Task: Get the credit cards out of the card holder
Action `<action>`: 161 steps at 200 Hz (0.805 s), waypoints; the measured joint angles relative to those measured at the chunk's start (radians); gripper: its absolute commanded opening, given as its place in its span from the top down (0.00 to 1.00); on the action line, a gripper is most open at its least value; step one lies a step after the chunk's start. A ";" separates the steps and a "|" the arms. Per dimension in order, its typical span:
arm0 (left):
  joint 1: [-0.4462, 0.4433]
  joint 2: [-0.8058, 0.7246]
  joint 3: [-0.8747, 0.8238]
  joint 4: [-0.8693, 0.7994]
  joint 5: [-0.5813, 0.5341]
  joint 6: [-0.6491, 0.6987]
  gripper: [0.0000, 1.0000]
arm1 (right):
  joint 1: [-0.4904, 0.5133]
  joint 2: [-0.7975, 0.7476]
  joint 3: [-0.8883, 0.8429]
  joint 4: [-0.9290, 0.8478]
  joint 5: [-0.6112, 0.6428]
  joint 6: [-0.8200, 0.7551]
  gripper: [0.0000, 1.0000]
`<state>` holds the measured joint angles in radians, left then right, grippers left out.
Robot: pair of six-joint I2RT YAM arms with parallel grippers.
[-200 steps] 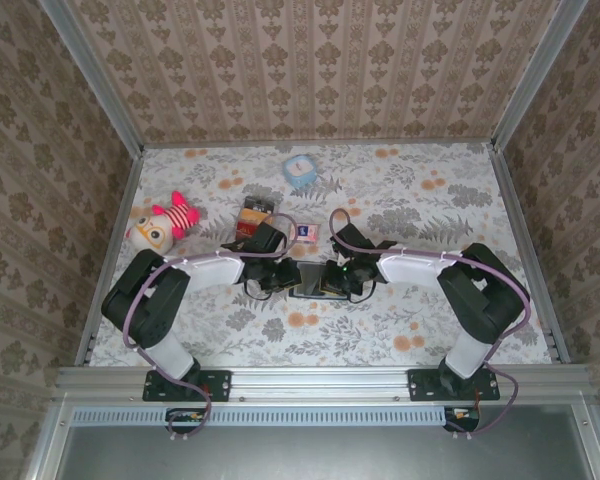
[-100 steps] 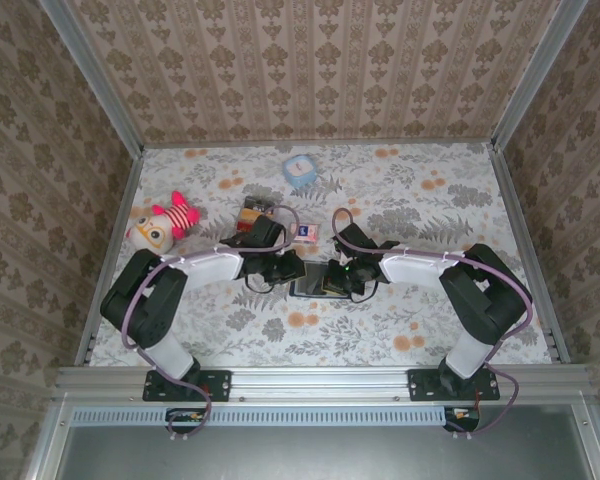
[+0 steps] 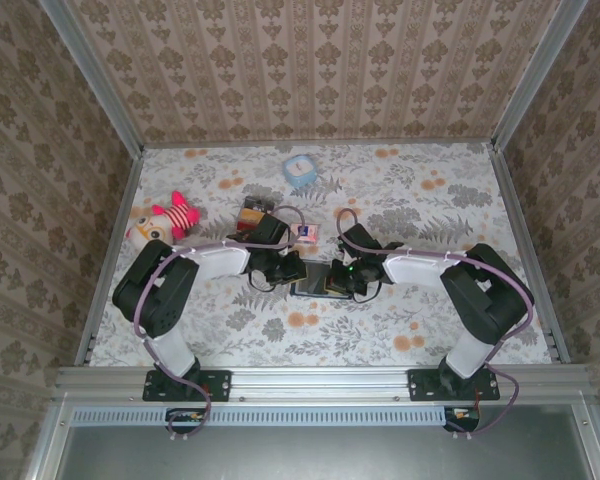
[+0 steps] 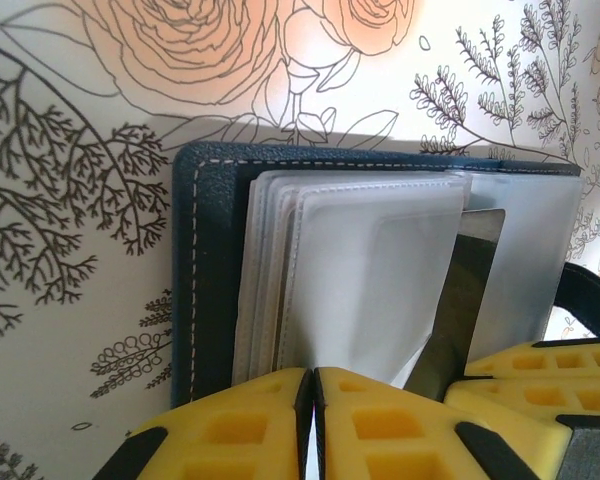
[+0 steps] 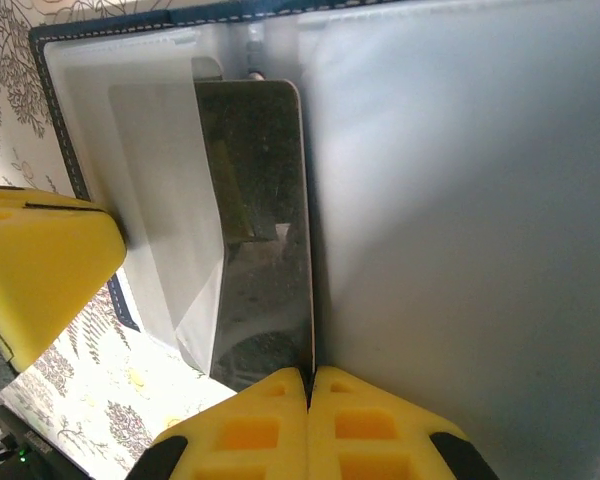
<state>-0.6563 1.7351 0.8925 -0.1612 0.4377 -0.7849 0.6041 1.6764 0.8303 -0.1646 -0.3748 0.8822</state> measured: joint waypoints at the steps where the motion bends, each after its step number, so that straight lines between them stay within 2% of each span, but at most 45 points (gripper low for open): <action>1: 0.000 0.000 0.000 0.000 0.000 0.000 0.86 | 0.000 -0.001 -0.001 0.001 0.000 0.000 0.98; 58: 0.002 0.000 -0.001 0.001 0.001 0.000 0.85 | -0.045 -0.088 -0.069 0.001 -0.010 0.008 1.00; 101: 0.003 -0.001 0.012 -0.004 0.009 0.004 0.75 | -0.061 -0.181 -0.098 0.001 -0.029 0.008 1.00; 138: 0.005 -0.011 0.056 -0.052 0.003 0.022 0.59 | -0.086 -0.250 -0.122 0.023 -0.071 0.007 1.00; 161: 0.028 -0.069 0.091 -0.090 0.011 0.058 0.40 | -0.112 -0.297 -0.143 0.067 -0.118 0.013 1.00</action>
<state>-0.6281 1.6657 0.9836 -0.2516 0.4484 -0.7273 0.4919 1.3796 0.6868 -0.0978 -0.4927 0.8948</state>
